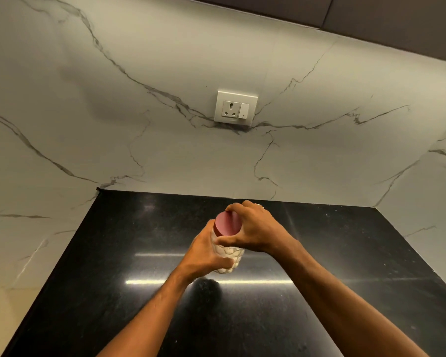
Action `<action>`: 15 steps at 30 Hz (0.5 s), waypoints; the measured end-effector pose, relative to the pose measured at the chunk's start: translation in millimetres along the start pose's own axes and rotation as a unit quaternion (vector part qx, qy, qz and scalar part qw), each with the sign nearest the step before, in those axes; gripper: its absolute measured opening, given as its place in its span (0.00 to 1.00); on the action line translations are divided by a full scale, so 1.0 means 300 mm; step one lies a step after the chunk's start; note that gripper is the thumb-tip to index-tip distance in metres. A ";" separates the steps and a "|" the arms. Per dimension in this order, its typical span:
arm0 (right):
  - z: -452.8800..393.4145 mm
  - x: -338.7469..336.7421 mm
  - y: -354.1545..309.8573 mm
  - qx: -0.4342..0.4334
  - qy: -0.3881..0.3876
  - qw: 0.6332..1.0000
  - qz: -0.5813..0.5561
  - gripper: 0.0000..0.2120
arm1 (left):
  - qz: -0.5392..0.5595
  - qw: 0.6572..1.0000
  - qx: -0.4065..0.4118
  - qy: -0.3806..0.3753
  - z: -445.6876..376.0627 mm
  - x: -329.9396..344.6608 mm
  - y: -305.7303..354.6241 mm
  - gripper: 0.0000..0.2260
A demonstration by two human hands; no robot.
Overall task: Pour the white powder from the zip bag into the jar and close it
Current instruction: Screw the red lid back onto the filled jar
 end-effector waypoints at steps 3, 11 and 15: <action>0.011 -0.004 -0.016 0.033 0.015 0.997 0.070 0.46 | -0.024 1.000 0.002 -0.001 -0.002 0.001 0.023 0.36; 0.015 -0.071 -0.024 -0.030 -0.083 0.996 0.002 0.44 | -0.031 0.999 0.026 -0.021 0.015 -0.037 0.050 0.40; 0.033 -0.055 -0.049 0.022 0.018 0.994 0.104 0.42 | -0.031 0.999 0.023 -0.009 0.025 -0.029 0.053 0.39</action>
Point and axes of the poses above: each hand's wrist, its own z-axis away from the middle knuckle, its own x-axis out of the palm, y = z × x, the point moved 1 cm from there along -z, towards the middle knuckle, and after that the axes turned 7 degrees about y, right-handed, at the moved point
